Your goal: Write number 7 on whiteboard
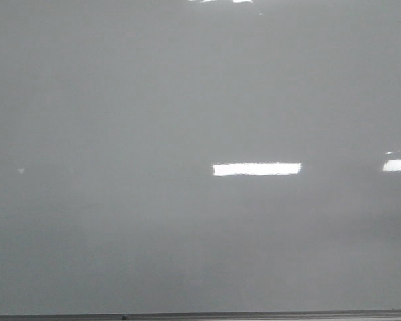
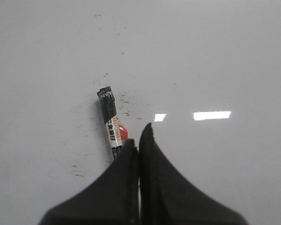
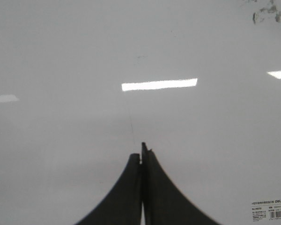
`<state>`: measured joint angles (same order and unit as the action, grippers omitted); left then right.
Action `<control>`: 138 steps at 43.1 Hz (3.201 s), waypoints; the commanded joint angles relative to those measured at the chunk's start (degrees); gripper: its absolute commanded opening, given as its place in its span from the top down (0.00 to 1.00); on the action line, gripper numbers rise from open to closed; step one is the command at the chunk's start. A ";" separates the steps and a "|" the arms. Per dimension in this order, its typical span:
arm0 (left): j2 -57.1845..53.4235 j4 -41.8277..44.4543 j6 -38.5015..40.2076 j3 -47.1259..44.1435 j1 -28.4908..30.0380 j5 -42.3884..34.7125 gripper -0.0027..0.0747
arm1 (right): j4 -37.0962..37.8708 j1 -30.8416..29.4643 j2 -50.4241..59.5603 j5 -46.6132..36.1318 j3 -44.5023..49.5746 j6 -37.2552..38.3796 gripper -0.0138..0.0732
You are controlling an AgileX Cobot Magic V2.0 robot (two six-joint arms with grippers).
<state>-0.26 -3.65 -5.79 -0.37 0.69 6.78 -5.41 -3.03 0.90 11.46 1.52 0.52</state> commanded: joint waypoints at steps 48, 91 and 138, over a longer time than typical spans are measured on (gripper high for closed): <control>12.45 0.44 0.45 21.19 0.06 5.12 0.99 | -2.40 0.18 -11.63 5.30 -24.85 -0.10 0.91; 40.44 -10.24 2.45 23.04 0.69 6.77 0.17 | -2.40 0.18 -19.63 5.28 -25.24 -0.10 0.26; 84.87 -7.94 4.58 34.18 4.99 -16.02 0.63 | -2.40 1.39 -19.63 5.76 -25.24 -0.10 0.26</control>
<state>85.48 -11.71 -1.35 32.22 5.96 -5.28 -7.54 -1.81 -17.85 21.40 -21.85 0.52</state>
